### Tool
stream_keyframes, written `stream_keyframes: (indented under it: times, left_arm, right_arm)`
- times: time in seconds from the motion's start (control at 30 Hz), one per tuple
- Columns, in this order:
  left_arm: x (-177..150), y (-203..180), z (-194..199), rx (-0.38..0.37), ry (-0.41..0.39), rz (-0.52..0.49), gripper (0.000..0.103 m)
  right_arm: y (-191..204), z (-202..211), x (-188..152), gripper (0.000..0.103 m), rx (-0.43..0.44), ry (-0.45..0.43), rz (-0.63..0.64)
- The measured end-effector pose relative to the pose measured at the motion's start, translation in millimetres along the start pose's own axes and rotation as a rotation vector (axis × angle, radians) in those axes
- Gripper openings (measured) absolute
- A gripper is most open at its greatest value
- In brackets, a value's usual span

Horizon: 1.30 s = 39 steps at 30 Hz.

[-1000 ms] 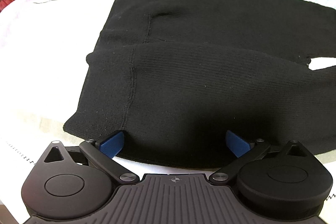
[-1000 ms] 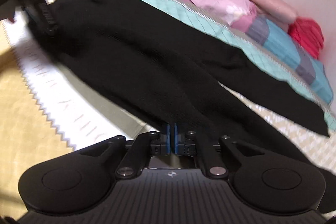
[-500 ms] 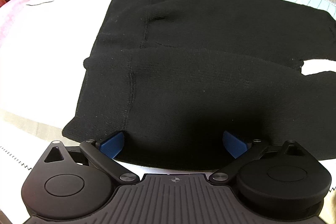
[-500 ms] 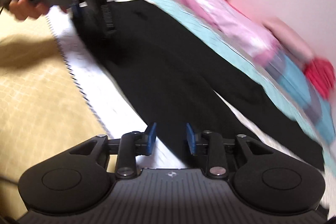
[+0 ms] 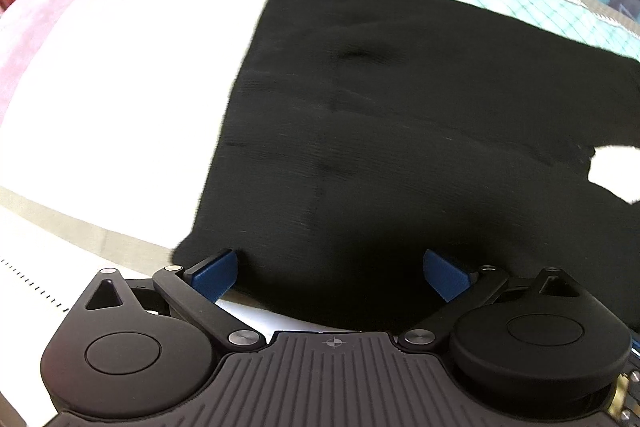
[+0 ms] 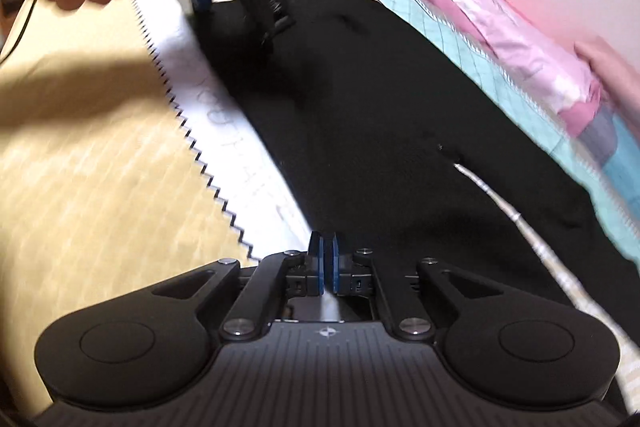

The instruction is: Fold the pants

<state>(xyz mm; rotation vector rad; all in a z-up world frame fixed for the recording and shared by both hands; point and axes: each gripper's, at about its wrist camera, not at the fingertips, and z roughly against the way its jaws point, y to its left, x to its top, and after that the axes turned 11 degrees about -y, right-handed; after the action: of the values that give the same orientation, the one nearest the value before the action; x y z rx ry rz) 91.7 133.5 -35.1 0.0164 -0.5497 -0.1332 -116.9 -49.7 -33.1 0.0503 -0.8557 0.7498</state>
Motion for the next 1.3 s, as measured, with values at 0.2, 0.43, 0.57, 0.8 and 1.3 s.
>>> stream_keyframes:
  times: [0.2,0.43,0.57,0.8,1.3]
  left_arm:
    - [6.2,23.1,9.5,0.030,-0.026,0.053,0.103]
    - [6.1,47.2,22.5,0.077,-0.044,0.081,0.103]
    - [2.6,64.2,29.0,0.097,-0.047,0.109,0.103]
    - [-5.1,87.0,31.8,0.135,-0.039,0.153,0.103]
    - [12.6,42.3,14.2,0.045,-0.057,0.108,0.103]
  right_arm:
    - [5.0,-13.8,39.2,0.054,0.047,-0.142,-0.022]
    - [44.2,-93.4,75.9,0.055,0.054,-0.163,0.080]
    - [40.5,-92.4,86.7,0.009,0.109,-0.144,-0.023]
    - [58.3,-72.8,80.1,0.026,0.225,-0.190,0.085]
    - [0.3,-7.6,48.3,0.064,-0.001,-0.147,-0.206]
